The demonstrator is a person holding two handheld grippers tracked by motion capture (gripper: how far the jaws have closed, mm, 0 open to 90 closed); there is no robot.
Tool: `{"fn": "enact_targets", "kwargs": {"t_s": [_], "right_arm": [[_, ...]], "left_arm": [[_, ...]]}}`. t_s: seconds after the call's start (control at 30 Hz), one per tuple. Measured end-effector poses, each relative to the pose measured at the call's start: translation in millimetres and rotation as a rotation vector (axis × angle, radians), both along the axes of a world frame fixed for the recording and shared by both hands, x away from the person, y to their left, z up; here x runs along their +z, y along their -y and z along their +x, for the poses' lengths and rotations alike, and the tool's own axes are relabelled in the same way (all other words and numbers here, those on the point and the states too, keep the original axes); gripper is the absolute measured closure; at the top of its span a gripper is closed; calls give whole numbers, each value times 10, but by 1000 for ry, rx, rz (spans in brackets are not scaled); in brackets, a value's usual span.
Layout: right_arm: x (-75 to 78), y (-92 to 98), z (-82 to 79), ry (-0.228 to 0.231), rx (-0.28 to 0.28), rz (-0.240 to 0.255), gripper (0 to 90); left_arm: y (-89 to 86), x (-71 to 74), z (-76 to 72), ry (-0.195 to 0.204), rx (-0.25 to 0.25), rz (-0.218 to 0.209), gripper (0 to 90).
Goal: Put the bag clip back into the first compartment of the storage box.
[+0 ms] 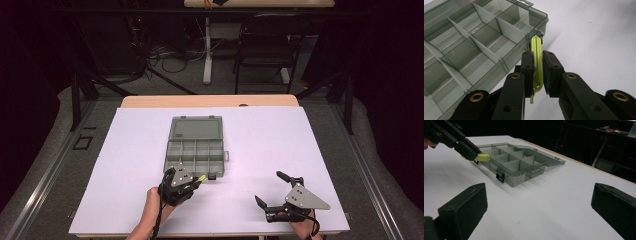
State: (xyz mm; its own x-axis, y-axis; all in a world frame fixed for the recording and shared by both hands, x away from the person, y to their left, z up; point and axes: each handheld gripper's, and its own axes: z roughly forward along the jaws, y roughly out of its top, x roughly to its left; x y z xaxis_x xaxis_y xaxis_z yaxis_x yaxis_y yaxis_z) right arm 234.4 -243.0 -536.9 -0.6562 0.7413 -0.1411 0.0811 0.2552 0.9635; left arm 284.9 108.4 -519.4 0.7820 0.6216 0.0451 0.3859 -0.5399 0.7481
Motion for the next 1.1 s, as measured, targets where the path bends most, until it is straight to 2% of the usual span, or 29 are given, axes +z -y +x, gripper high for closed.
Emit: {"fn": "enact_targets", "kwargs": {"t_s": [0.17,0.73,1.1], "right_arm": [[-3,0,4,-4,-5,-3,4],[-3,0,2,-1,-1,-6,4],[-4,-4,3,-5,-2,-11,4]], "left_arm": [[-45,32,14,16,10,8,796],[-270,158,113,48,81,-8,796],[-343,235,200,65,108,-10,796]]}}
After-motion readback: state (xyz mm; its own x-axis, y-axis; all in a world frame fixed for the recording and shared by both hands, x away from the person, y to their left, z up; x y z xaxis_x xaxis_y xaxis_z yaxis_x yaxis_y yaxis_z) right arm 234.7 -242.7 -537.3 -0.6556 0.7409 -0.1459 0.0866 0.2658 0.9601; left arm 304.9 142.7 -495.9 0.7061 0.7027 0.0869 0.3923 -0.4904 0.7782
